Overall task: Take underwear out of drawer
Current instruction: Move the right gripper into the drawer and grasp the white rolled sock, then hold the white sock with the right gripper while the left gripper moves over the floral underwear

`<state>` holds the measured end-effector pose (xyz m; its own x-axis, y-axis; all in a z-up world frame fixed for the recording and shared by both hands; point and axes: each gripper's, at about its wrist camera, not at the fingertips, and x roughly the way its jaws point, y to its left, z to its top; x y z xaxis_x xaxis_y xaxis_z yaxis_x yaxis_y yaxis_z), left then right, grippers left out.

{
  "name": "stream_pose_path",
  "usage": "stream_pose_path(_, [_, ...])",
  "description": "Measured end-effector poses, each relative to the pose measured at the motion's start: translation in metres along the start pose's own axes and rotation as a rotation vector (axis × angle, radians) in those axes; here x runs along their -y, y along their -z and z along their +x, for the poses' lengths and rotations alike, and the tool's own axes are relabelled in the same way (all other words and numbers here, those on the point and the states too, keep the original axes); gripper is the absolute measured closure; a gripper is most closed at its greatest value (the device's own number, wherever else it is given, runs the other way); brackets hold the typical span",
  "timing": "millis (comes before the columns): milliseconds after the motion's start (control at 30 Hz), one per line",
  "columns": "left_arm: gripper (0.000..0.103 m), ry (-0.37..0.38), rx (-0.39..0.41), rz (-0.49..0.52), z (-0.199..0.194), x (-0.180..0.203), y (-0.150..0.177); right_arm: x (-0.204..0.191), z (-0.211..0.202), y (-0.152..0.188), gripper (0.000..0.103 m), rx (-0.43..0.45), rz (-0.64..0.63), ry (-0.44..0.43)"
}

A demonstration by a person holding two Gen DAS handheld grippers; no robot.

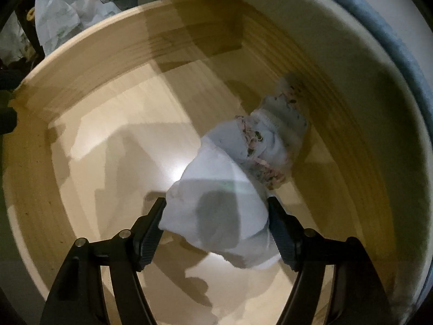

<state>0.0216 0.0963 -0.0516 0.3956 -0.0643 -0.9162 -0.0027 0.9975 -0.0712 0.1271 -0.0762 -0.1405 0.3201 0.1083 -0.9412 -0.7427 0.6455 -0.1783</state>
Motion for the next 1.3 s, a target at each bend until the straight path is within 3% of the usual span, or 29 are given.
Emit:
stream_pose_path(133, [0.046, 0.002, -0.003, -0.003, 0.000, 0.000, 0.000, 0.002, 0.002, 0.001, 0.046, -0.001, 0.009, 0.036])
stream_pose_path(500, [0.046, 0.018, -0.005, -0.003, 0.003, -0.001, -0.001, 0.020, -0.004, 0.018, 0.050, -0.073, 0.151, -0.064])
stream_pose_path(967, [0.046, 0.026, -0.003, 0.051, 0.003, 0.008, -0.001, 0.046, -0.008, 0.107, 0.051, -0.302, 0.461, -0.098])
stream_pose_path(1100, [0.046, 0.029, -0.002, 0.101, 0.003, 0.015, 0.000, 0.042, -0.005, 0.126, 0.059, -0.362, 0.487, -0.073])
stream_pose_path(1300, [0.046, 0.025, -0.005, 0.167, 0.006, 0.026, 0.001, 0.049, -0.005, 0.144, 0.061, -0.378, 0.576, -0.090])
